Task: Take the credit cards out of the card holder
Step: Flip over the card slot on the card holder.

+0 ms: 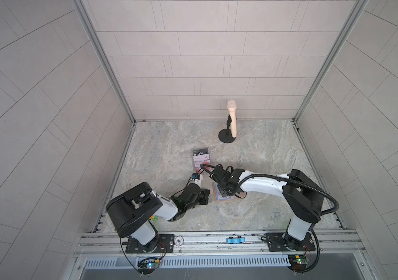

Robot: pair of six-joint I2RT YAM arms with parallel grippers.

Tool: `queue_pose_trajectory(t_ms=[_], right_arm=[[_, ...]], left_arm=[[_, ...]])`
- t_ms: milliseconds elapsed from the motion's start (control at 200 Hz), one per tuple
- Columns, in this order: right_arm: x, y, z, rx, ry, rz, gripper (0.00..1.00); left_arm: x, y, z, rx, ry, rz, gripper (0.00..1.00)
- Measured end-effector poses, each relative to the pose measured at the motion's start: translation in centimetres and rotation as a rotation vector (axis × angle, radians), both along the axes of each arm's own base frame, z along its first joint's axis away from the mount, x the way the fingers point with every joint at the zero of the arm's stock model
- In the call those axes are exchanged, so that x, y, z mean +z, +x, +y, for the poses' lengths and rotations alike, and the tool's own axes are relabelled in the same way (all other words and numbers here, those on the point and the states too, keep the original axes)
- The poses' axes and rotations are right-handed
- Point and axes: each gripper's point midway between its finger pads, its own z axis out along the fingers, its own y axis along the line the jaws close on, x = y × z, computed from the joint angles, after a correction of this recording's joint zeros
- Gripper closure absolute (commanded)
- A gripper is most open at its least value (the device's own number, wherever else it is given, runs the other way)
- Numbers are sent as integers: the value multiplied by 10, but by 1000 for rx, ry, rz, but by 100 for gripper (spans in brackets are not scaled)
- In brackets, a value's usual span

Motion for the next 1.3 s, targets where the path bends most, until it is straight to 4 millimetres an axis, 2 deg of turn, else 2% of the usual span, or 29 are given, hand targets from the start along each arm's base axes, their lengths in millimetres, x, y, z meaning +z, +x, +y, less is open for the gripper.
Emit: queue_pose_trajectory(t_ms=[431, 766, 941, 1111, 1297], right_arm=[[17, 3, -17, -26, -22, -40, 61], [11, -1, -52, -88, -30, -11, 61], [12, -3, -62, -103, -4, 5, 62], [16, -8, -59, -94, 92, 42, 62], [41, -12, -38, -57, 350, 87, 60]], left_arm=[[0, 0, 0, -8, 14, -1, 96], [0, 0, 0, -13, 24, 1, 96], [0, 0, -1, -15, 30, 3, 96], [1, 0, -1, -24, 41, 5, 96], [1, -1, 1, -42, 70, 7, 96]])
